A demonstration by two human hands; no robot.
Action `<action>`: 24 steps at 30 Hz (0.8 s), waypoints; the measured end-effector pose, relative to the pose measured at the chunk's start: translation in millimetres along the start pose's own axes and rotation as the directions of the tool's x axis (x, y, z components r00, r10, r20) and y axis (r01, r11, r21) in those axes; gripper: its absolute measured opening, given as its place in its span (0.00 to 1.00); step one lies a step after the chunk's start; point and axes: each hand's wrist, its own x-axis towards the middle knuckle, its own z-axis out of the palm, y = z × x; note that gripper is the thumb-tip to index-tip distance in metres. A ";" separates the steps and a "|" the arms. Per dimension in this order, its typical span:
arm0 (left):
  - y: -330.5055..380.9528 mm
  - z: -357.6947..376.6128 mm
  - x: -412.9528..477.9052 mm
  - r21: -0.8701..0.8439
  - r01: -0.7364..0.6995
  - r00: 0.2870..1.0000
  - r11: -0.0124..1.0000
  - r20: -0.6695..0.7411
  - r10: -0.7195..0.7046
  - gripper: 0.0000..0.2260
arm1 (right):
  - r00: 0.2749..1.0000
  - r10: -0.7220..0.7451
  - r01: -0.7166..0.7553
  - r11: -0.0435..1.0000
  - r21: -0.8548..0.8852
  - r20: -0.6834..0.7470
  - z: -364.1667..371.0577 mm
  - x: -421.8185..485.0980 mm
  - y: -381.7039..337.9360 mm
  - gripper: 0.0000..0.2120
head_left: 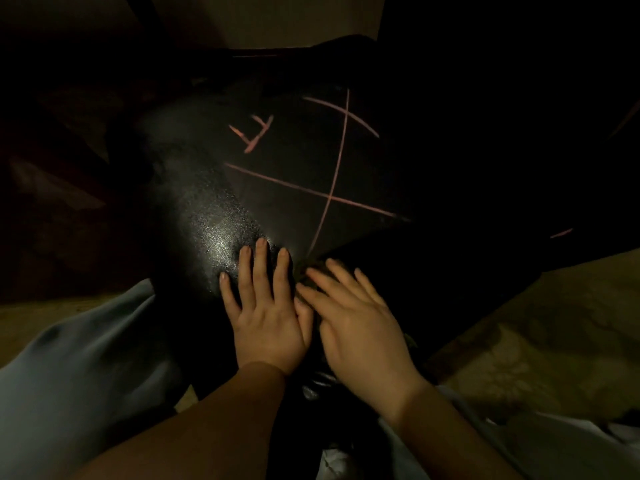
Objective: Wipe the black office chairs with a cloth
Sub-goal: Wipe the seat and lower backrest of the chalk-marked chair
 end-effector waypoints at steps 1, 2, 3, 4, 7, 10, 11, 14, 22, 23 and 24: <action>-0.1 -0.3 0.1 0.001 -0.001 1.000 1.000 0.000 0.001 0.28 | 1.000 0.000 0.000 1.000 0.004 0.004 -0.3 0.7 3.4 0.24; -0.1 -0.4 0.1 -0.002 -0.002 1.000 1.000 -0.001 0.002 0.28 | 1.000 -0.003 0.003 1.000 0.003 0.006 -0.8 1.9 6.8 0.25; 0.1 -0.8 -0.1 -0.006 -0.002 1.000 1.000 -0.002 0.002 0.28 | 1.000 -0.004 0.004 1.000 -0.004 0.000 -2.0 3.0 10.5 0.25; 0.6 -1.3 -0.4 -0.007 -0.001 1.000 1.000 -0.003 0.001 0.28 | 1.000 0.002 -0.002 1.000 -0.010 -0.016 -3.6 4.3 15.8 0.25; 1.8 -3.8 -0.6 -0.010 0.005 1.000 1.000 0.006 -0.005 0.28 | 0.986 0.123 -0.123 0.992 0.002 -0.114 -15.3 9.8 47.4 0.25; 2.0 -4.7 -0.5 -0.023 0.009 1.000 1.000 0.022 -0.008 0.28 | 0.917 0.346 -0.342 0.938 0.055 -0.198 -33.3 13.1 92.5 0.25; 2.0 -4.7 -0.6 -0.024 0.009 1.000 1.000 0.026 -0.008 0.28 | 0.891 0.398 -0.395 0.917 0.058 -0.219 -39.0 12.4 103.9 0.24; 1.8 -4.7 -0.7 -0.032 0.008 0.999 0.999 0.031 -0.007 0.27 | 0.831 0.490 -0.492 0.868 0.062 -0.264 -50.4 9.4 121.1 0.20; 1.4 -5.2 -0.5 -0.034 0.003 1.000 0.999 0.023 -0.003 0.27 | 0.810 0.537 -0.551 0.835 0.010 -0.235 -47.4 13.6 105.8 0.21; 1.4 -5.4 -0.3 -0.033 0.000 1.000 0.999 0.023 0.001 0.27 | 0.822 0.518 -0.533 0.846 -0.001 -0.237 -44.1 14.4 101.4 0.21; 1.3 -5.8 -0.1 -0.036 -0.003 1.000 0.999 0.022 0.003 0.27 | 0.839 0.491 -0.507 0.862 -0.011 -0.233 -40.8 14.8 95.6 0.20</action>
